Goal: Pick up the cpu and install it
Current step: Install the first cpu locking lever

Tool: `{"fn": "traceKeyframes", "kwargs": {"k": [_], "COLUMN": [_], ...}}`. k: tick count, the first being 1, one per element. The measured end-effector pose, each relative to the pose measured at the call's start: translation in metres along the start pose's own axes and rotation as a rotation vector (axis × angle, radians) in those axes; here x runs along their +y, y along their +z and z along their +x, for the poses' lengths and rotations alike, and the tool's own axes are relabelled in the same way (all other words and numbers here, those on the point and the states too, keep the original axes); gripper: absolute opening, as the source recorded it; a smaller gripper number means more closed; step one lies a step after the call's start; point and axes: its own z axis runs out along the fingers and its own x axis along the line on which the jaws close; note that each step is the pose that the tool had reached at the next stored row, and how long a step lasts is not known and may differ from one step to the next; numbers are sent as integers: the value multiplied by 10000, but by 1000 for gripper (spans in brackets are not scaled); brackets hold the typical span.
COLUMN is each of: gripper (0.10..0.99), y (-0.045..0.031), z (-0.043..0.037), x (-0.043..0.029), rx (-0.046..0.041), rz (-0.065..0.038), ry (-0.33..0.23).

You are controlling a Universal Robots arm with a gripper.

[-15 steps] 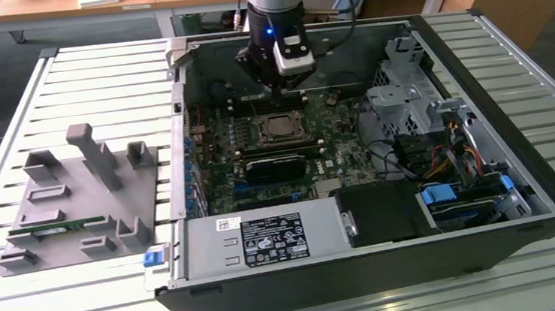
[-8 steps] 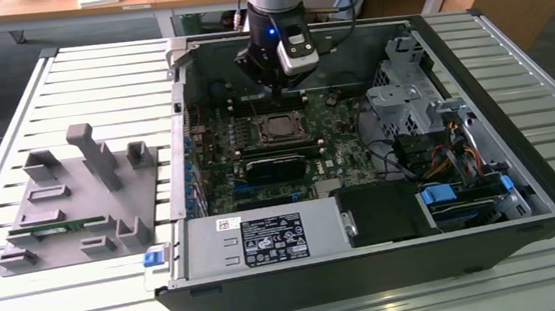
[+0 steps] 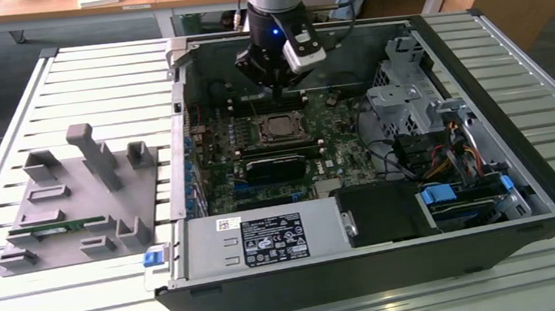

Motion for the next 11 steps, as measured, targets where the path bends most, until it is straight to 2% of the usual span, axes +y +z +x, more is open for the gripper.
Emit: {"fn": "traceKeyframes", "kwargs": {"k": [7,11], "gripper": [106,106], "y": [1,1], "z": [0,0], "x": [0,0], "rx": [9,18], "rz": [-26,-76], "ry": [-705,-1035]}}
